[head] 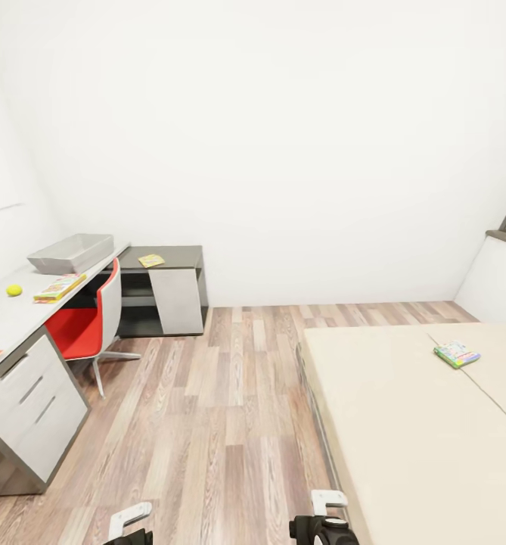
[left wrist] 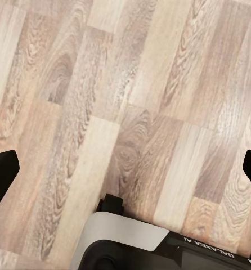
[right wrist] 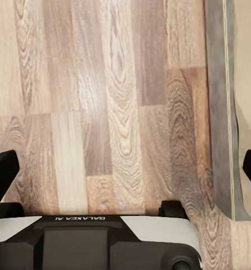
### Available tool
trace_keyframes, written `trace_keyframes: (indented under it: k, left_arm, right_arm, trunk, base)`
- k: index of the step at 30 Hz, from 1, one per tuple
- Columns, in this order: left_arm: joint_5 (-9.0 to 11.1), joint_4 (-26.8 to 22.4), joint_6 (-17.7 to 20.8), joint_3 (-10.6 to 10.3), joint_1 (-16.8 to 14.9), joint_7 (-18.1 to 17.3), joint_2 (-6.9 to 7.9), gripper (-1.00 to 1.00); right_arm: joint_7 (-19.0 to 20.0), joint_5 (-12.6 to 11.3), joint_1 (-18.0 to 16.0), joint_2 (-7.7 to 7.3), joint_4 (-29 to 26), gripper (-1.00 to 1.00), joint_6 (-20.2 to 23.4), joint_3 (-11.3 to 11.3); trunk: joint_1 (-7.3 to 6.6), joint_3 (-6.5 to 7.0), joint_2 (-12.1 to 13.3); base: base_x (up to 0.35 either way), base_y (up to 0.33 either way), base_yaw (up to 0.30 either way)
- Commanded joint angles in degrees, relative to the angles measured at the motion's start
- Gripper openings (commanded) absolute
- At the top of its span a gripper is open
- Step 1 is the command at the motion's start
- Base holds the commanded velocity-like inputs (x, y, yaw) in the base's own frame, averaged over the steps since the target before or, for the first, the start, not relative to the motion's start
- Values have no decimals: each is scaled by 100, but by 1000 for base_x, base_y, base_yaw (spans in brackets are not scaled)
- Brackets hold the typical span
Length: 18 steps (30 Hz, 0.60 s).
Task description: Put all the toys in the child's room - the three board games (two on the bed and one on the table), the two jigsaw puzzles on the table, and the tennis ball on the table - inside the toy box on the table in the child's room.
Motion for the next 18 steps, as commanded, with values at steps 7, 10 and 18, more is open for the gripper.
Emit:
trace_keyframes:
  k: [7, 10, 18]
  left_arm:
    - [56, -13, 33, -11, -2, 20, 0, 100]
    - [55, -13, 33, -11, -2, 20, 0, 100]
    - [57, -13, 33, -11, -2, 20, 0, 100]
  right_arm:
    - [-22, -3, -3, 1, -10, 100, 35, 5]
    - [-22, -3, -3, 1, -10, 100, 34, 4]
    - [-22, -3, -3, 1, -10, 100, 34, 5]
  trunk:
    - [3, -13, -12]
    - [3, -13, -12]
    - [3, -13, -12]
  base:
    - [0, -28, 0]
    - [0, -4, 0]
    - [0, -1, 0]
